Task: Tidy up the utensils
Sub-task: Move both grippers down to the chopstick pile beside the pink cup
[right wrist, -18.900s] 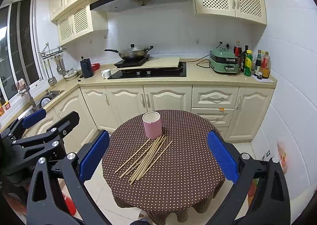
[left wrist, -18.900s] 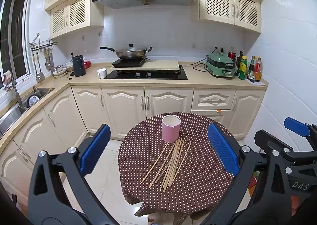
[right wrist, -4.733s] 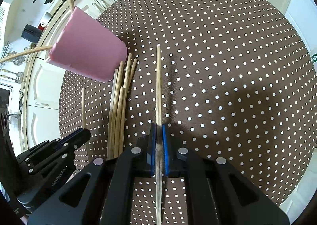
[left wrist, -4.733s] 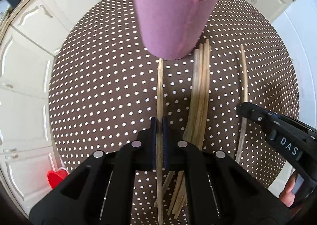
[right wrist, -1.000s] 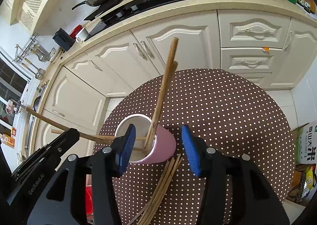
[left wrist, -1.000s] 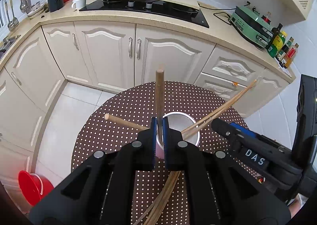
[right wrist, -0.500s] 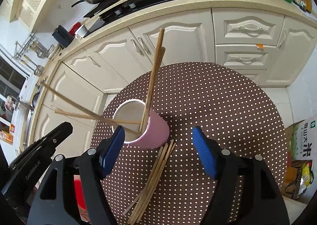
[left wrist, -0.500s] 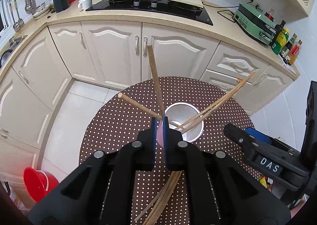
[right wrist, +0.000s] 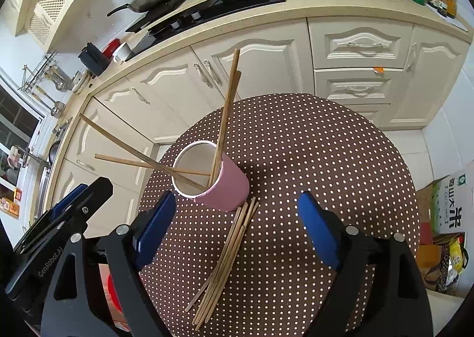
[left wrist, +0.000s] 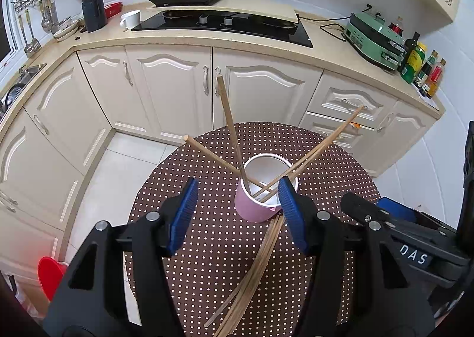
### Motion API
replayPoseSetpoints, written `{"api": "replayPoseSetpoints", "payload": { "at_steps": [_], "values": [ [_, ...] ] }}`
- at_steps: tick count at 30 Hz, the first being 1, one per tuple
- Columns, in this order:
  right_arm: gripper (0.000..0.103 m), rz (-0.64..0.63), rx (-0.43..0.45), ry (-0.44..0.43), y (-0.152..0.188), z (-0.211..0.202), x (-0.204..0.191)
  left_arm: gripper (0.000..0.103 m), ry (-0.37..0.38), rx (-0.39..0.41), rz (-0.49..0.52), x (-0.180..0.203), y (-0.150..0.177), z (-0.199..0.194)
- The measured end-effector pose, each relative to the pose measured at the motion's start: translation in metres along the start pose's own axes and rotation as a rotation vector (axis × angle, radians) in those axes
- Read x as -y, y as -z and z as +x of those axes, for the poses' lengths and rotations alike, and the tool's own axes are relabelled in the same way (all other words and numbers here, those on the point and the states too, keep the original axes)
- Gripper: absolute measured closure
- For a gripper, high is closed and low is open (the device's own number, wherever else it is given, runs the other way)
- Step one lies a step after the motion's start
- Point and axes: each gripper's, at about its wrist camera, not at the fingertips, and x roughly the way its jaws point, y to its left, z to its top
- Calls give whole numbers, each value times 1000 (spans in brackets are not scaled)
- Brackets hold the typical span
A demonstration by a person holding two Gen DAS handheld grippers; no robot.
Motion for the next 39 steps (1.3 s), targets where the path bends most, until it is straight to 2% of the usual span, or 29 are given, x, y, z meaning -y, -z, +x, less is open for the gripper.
{"api": "replayPoseSetpoints", "payload": {
  "at_steps": [4, 15, 30, 39],
  "values": [
    [16, 12, 19, 16, 5, -9, 1, 42, 7, 7, 27, 3, 5, -7],
    [10, 85, -7, 77, 25, -4, 10, 38, 50, -36, 70, -4, 22, -4],
    [10, 251, -110, 167, 70, 37, 24, 35, 114, -165, 214, -18, 56, 34],
    [10, 231, -170, 195, 105, 78, 19, 35, 153, -260, 270, -28, 75, 70]
  ]
}}
